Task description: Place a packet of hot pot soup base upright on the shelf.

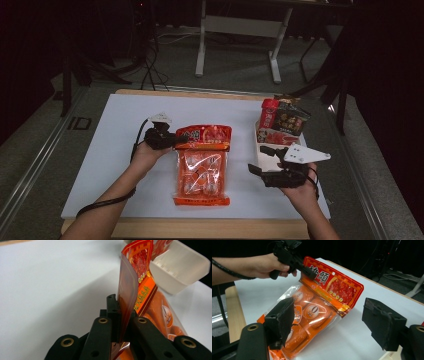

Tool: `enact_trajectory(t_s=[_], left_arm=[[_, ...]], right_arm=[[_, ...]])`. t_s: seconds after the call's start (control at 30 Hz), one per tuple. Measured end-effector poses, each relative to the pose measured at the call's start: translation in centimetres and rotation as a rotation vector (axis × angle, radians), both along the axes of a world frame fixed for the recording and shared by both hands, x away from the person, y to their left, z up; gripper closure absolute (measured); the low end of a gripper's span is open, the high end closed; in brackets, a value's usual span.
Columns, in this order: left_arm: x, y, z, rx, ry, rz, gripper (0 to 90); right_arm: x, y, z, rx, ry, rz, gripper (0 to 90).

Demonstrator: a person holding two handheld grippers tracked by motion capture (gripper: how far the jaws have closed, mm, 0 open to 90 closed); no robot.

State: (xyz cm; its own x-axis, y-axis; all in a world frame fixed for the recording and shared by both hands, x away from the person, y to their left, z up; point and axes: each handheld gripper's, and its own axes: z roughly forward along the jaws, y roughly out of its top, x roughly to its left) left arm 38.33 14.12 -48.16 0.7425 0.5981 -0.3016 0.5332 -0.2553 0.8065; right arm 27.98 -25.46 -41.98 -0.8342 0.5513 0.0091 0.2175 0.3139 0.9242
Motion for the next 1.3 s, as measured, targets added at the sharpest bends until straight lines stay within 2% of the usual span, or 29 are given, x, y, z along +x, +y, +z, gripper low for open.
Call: enact_trajectory(t_s=[0.1,0.2,0.27,0.5,0.57,0.7,0.77,0.9,1.13,1.23,1.3], left_arm=[[-0.5,0.0,0.8,-0.009,-0.019,-0.016,89.3],[-1.0,-0.1,1.6,-0.015,-0.046,-0.045,89.4],[-1.4,0.0,2.1,-0.034,-0.048,-0.062,89.3],[-2.6,-0.3,3.3,-0.046,-0.084,-0.092,89.4],[-3.5,-0.5,4.0,-0.052,-0.116,-0.109,89.4],[-4.6,-0.9,4.9,-0.052,-0.149,-0.136,89.4],[-5.0,-1.0,5.2,-0.071,-0.153,-0.16,89.4],[-5.5,-1.0,5.5,-0.076,-0.163,-0.176,89.4],[-6.6,-1.2,6.0,-0.083,-0.186,-0.195,89.4],[-7.2,-1.4,6.3,-0.083,-0.193,-0.208,89.4],[-7.4,-1.4,6.4,-0.082,-0.199,-0.214,89.4]], right_arm=[[0.4,0.2,0.0,-0.021,-0.007,-0.012,24.3],[0.8,0.6,0.1,-0.009,-0.003,-0.016,24.0],[1.1,0.9,0.0,-0.006,0.007,-0.016,23.9],[1.8,1.8,-0.2,-0.02,0.011,-0.02,24.0],[2.4,2.0,-0.2,-0.014,0.023,-0.029,24.1],[2.9,2.3,-0.2,-0.005,0.025,-0.034,23.9],[3.1,2.3,-0.2,0.045,0.037,0.001,22.2],[3.3,2.7,-0.3,0.029,0.029,0.005,22.3],[3.7,3.3,-0.8,0.034,0.05,0.032,22.4],[3.8,3.6,-1.1,0.033,0.068,0.049,24.2],[3.9,3.8,-1.3,0.035,0.083,0.074,29.0]])
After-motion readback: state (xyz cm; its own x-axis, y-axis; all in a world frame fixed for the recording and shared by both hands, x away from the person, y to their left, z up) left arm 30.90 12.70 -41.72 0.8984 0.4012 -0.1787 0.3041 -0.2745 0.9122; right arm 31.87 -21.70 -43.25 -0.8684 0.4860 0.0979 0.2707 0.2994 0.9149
